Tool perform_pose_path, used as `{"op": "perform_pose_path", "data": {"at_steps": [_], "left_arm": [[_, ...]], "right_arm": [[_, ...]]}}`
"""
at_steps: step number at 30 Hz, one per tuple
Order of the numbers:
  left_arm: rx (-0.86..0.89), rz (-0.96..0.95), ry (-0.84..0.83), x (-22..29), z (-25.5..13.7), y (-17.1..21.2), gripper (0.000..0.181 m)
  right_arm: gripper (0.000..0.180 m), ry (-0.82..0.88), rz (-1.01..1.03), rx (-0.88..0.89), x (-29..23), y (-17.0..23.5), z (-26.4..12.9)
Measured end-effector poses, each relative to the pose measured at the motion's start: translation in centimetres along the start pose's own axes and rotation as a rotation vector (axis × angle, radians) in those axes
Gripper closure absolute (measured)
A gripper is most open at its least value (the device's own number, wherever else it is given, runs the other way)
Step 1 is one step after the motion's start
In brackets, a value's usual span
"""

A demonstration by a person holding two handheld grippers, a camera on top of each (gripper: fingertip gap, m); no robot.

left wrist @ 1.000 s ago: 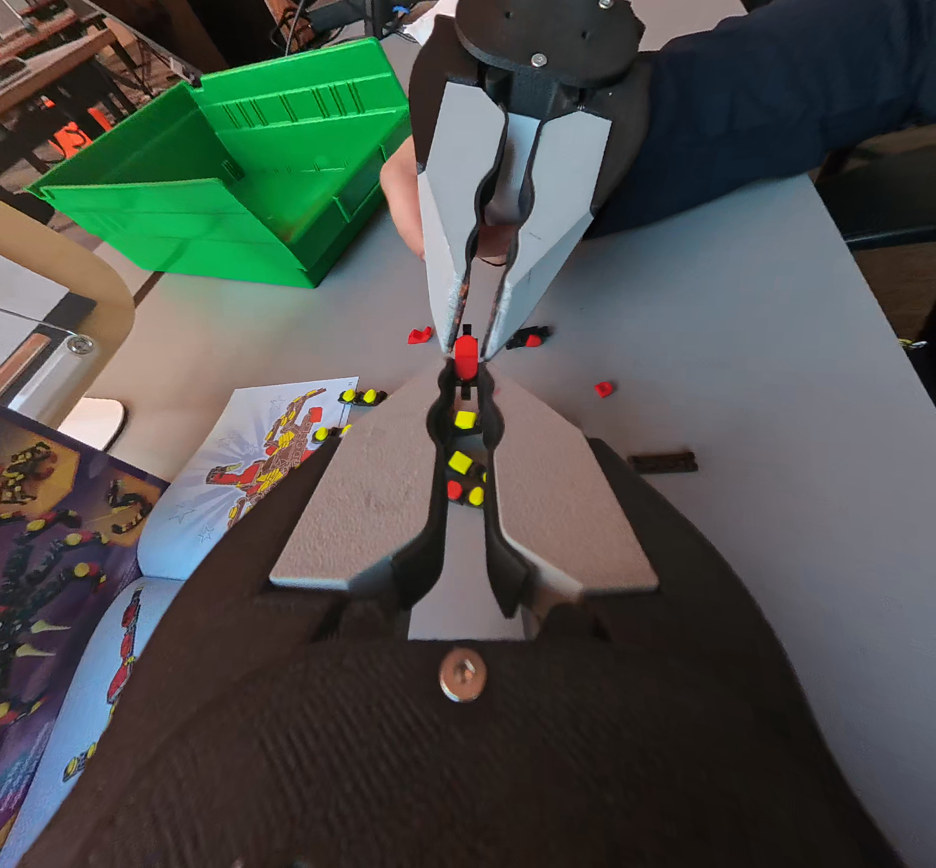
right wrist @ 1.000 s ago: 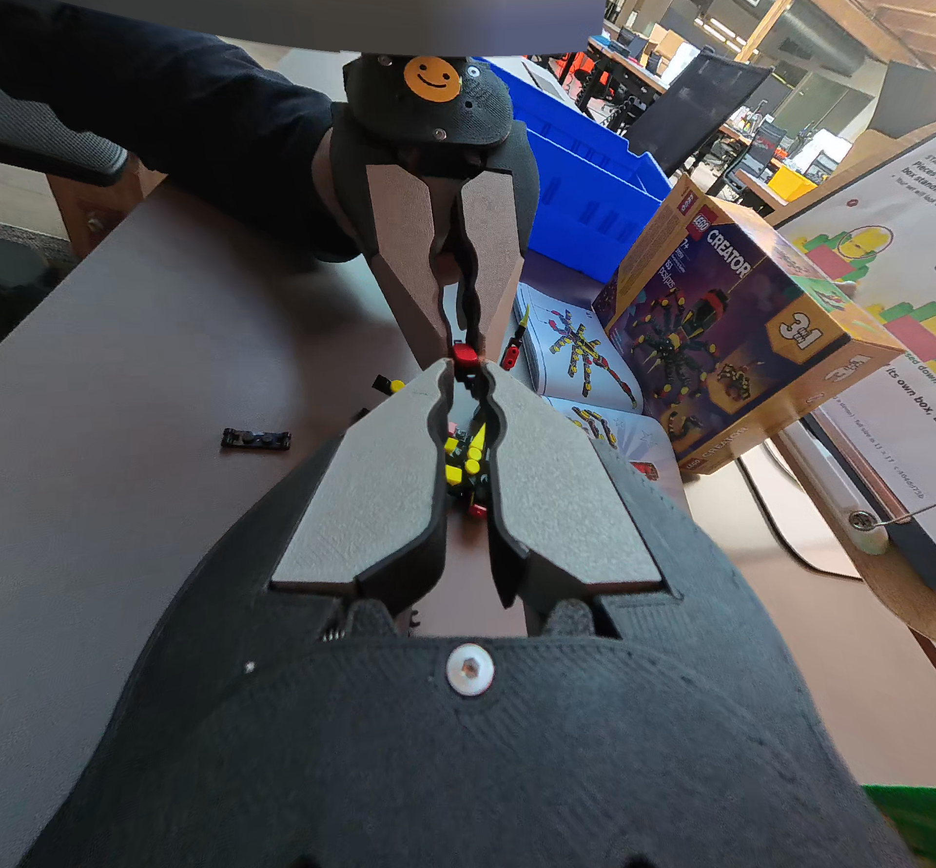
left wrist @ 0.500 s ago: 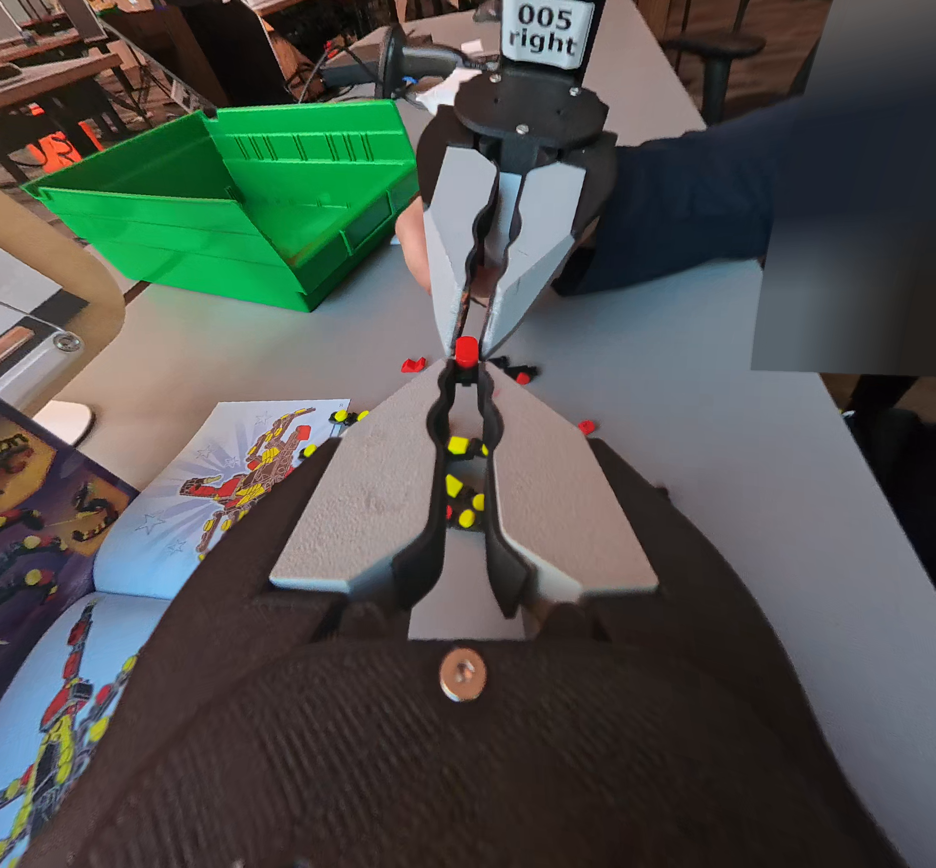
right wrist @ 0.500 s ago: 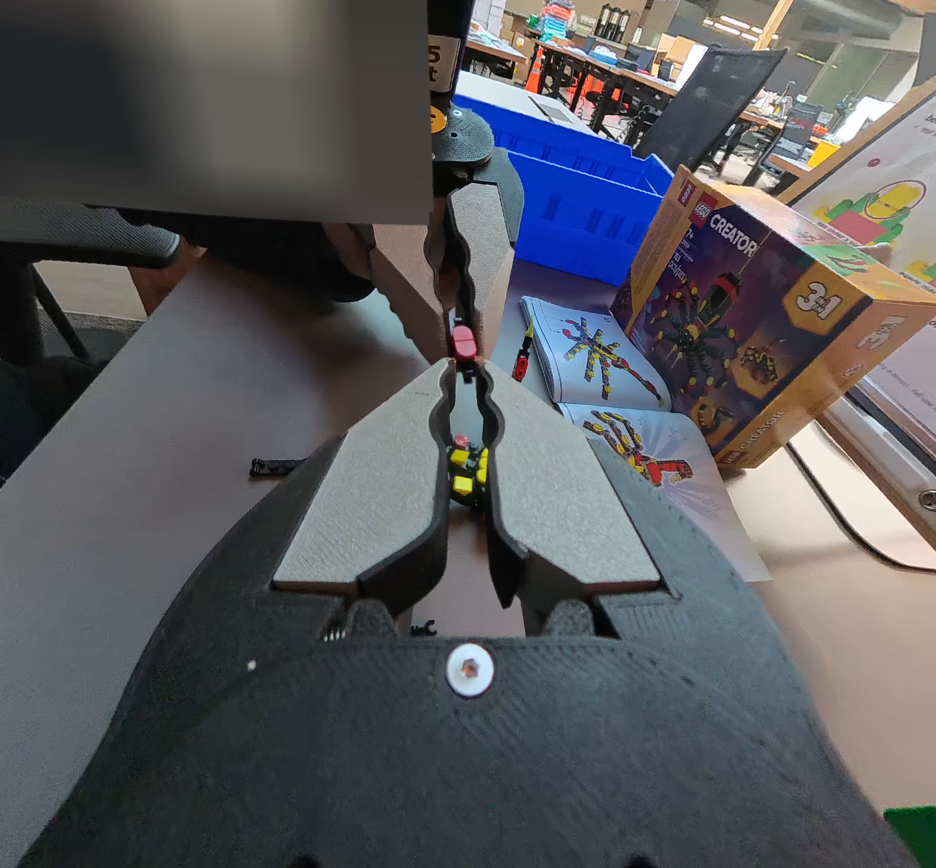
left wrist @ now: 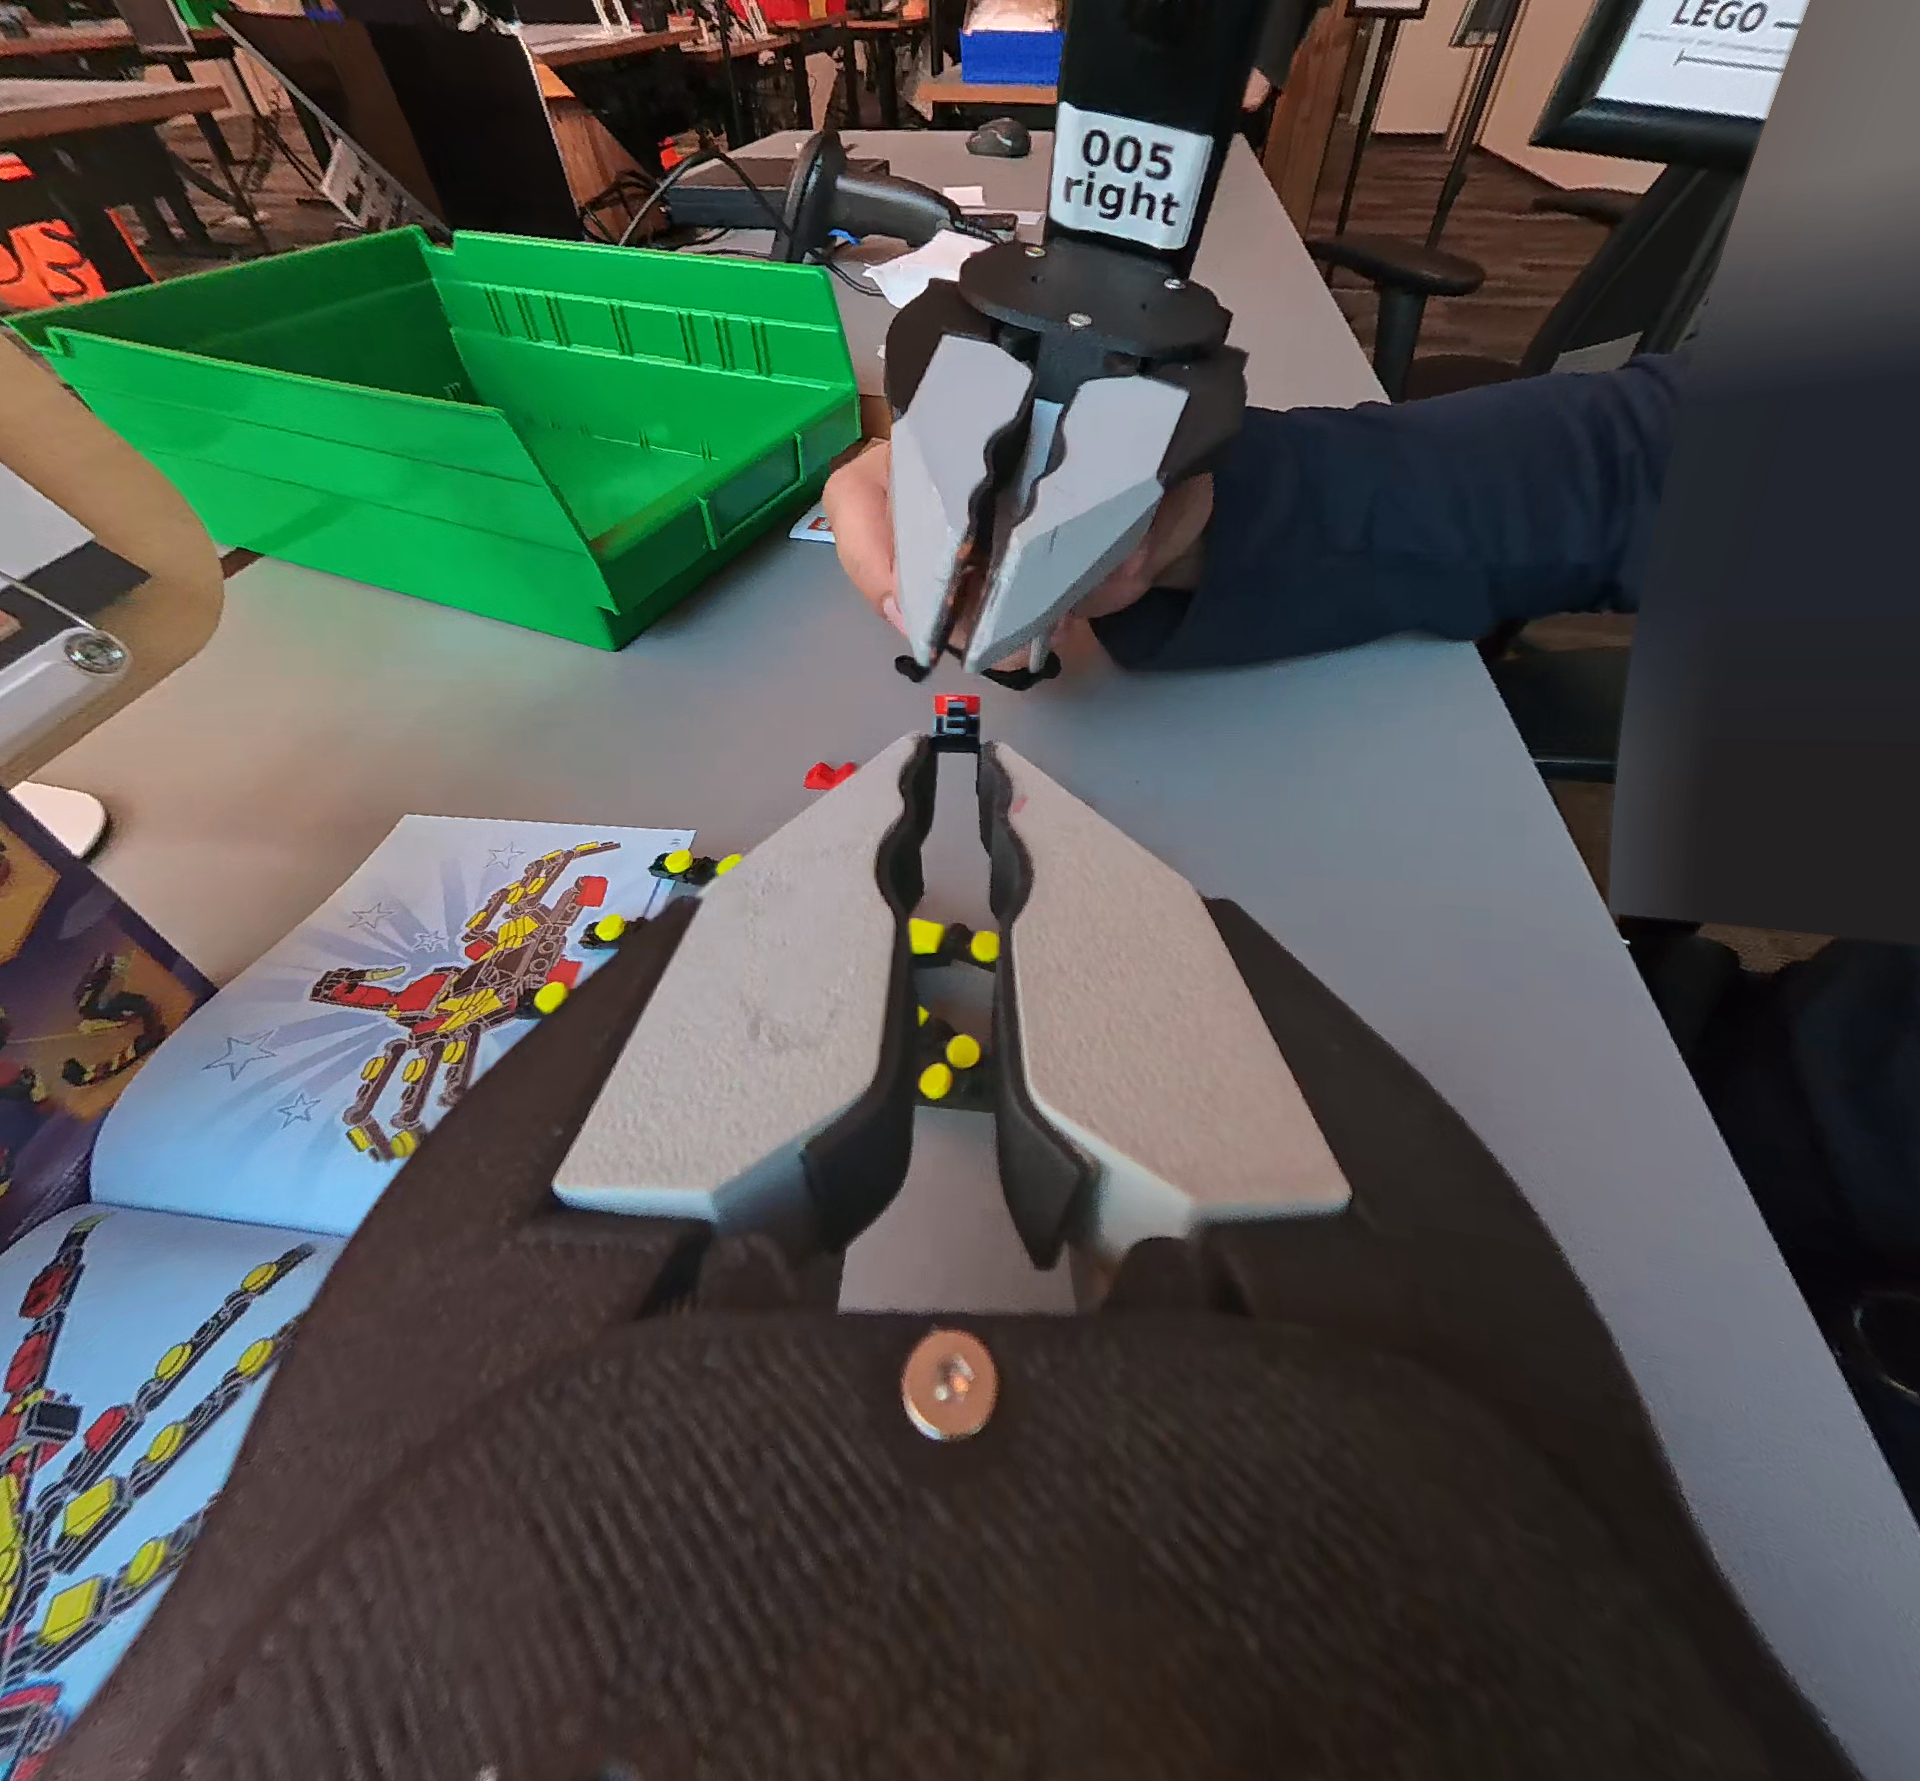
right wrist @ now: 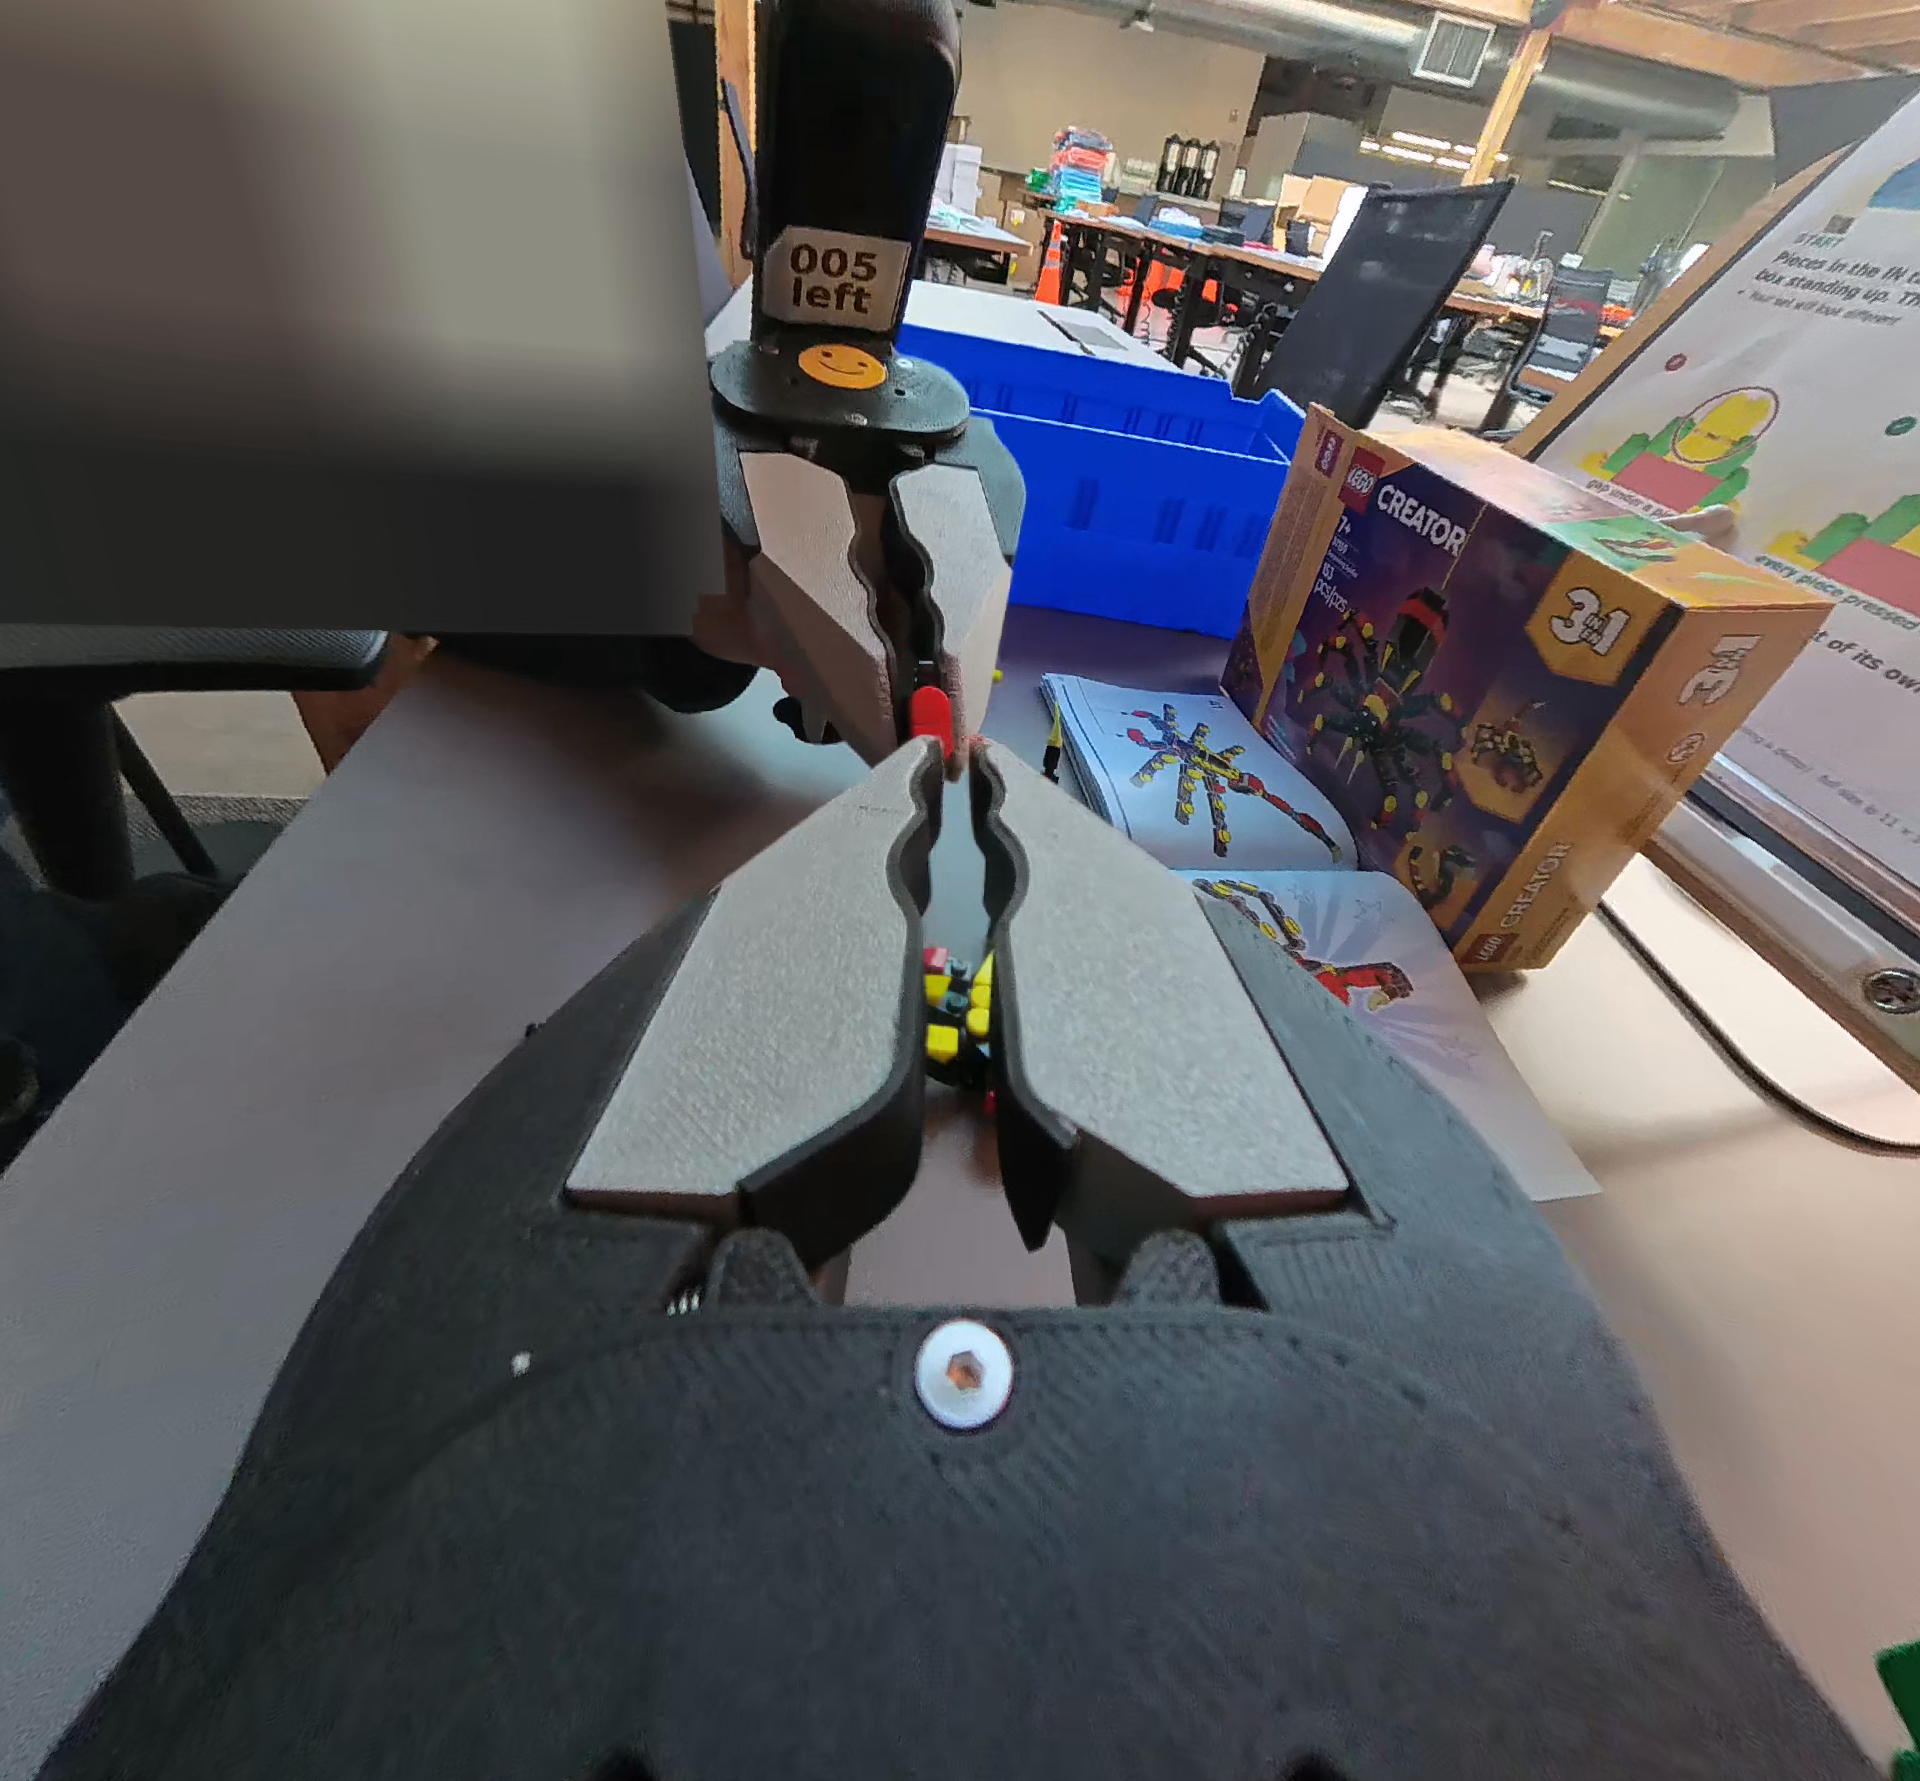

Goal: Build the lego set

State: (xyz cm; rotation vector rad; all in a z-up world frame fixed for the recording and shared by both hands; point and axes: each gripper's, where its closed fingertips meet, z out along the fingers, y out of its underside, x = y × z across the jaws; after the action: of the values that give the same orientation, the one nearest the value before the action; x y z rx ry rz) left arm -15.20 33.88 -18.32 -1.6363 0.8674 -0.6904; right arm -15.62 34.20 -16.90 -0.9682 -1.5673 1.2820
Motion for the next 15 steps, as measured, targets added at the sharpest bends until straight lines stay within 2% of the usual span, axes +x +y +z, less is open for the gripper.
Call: {"op": "perform_pose_path", "data": {"at_steps": [3,15], "left_arm": [[-0.003,-0.016,0.020,0.3,0.2,0.1,0.176],[0.012,-0.007,0.050,0.9,0.5,0.2,0.176]], "right_arm": [[0.174,-0.022,0.016,0.002,-0.4,0.0,0.2],[0.175,-0.061,0.032,-0.003,-1.4,0.4,0.9]]}}
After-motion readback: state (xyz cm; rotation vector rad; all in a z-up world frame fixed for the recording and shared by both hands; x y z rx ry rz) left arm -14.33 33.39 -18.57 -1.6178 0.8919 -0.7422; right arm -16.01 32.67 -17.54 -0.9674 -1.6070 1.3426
